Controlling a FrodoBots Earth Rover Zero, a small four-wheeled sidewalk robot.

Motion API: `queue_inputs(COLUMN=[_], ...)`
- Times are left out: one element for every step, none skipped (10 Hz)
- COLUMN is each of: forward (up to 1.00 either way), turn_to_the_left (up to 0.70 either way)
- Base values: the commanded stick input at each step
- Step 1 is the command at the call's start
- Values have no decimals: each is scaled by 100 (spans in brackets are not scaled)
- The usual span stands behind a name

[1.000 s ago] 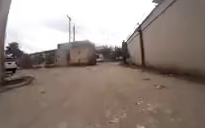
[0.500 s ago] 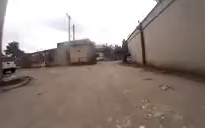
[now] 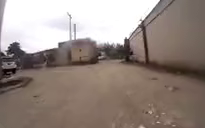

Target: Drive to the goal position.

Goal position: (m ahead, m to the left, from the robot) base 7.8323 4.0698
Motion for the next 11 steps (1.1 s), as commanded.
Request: queue_inputs(forward=[30, 30, 30, 30, 30, 30, 30, 30, 30, 30, 30], turn_to_the_left=[0, 0, 0, 0, 0, 0, 0, 0, 0, 0, 0])
